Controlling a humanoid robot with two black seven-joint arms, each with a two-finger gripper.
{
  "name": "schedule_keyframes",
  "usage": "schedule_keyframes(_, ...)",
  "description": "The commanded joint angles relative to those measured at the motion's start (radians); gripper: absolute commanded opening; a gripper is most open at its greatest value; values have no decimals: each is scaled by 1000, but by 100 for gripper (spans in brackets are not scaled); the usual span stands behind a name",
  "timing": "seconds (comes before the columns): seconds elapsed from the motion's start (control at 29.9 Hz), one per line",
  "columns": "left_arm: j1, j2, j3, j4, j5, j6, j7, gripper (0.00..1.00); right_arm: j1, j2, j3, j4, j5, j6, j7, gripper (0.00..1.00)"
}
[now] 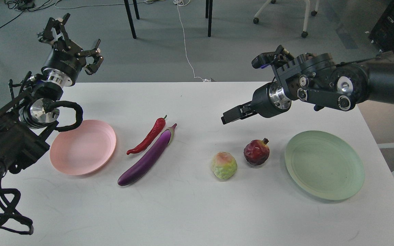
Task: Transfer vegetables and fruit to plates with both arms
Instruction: 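Reach the right gripper toward the red apple and grasp it, then carry the red apple onto the pale green plate and release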
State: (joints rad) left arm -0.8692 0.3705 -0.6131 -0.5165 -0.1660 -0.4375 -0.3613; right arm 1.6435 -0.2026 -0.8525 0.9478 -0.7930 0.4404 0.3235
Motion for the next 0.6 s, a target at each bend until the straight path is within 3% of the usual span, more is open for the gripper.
schedule_keyframes(0.0,-1,13,1,1,2,-6,2,98,-4,2,-42,15,-6,0,0,98)
schedule_keyframes(0.37,-11,14,0,1,26,-6,-1,98,-65,0,-63,37,8,-2,0,96)
schedule_keyframes(0.57,-10,19,1,1,26,-7,1,98,-102,5,-72,34,3,-5,-1,88)
